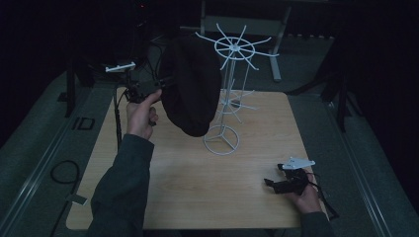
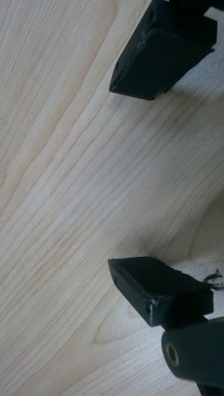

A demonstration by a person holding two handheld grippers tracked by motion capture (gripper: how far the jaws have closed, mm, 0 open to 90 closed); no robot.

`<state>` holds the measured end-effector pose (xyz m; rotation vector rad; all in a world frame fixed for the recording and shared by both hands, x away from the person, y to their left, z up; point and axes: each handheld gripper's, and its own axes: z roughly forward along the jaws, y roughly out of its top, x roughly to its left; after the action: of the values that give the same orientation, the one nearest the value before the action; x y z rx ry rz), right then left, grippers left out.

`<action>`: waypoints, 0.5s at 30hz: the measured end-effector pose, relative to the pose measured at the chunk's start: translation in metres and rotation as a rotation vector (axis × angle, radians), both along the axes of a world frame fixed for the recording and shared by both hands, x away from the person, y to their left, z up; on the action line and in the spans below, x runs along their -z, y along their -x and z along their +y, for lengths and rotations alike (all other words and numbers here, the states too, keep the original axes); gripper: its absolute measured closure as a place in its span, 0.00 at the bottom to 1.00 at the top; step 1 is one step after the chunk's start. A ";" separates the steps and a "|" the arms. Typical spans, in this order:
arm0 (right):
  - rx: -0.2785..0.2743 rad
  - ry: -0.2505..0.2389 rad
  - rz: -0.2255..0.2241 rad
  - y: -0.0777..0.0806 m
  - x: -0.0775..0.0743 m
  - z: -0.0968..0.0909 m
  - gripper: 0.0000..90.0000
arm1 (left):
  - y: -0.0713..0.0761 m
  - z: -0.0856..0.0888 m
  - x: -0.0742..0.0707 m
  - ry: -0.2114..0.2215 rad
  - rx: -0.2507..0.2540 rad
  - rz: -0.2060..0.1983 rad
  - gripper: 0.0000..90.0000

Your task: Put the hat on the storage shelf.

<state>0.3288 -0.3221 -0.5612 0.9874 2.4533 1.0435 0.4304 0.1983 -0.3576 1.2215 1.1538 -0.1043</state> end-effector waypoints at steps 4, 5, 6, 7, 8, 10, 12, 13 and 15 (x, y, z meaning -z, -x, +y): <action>0.001 -0.001 0.000 0.000 0.000 0.000 0.15 | 0.003 0.001 -0.005 -0.011 -0.002 -0.024 0.63; 0.001 -0.001 0.001 0.000 0.000 0.000 0.15 | 0.003 0.000 -0.006 -0.030 -0.005 -0.025 0.63; 0.001 0.000 0.000 0.000 0.000 0.000 0.15 | 0.004 -0.001 -0.007 -0.047 -0.009 -0.025 0.63; 0.001 0.000 0.000 0.000 0.000 0.000 0.15 | 0.004 -0.001 -0.008 -0.052 -0.013 -0.026 0.63; 0.001 0.000 0.000 0.000 0.000 0.000 0.15 | 0.004 -0.001 -0.009 -0.056 -0.014 -0.026 0.63; 0.001 0.000 0.000 0.000 0.000 0.000 0.15 | 0.005 -0.001 -0.010 -0.068 -0.019 -0.026 0.62; 0.000 0.000 0.000 0.000 0.000 0.000 0.15 | 0.006 -0.001 -0.010 -0.075 -0.023 -0.029 0.62; 0.000 0.000 0.000 0.000 0.000 0.000 0.15 | 0.006 -0.001 -0.010 -0.081 -0.026 -0.029 0.62; 0.001 -0.001 0.001 0.000 0.000 0.000 0.15 | 0.008 0.000 -0.010 -0.091 -0.029 -0.033 0.61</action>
<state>0.3288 -0.3220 -0.5612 0.9889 2.4529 1.0438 0.4228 0.1985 -0.3471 1.2819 1.1575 -0.0097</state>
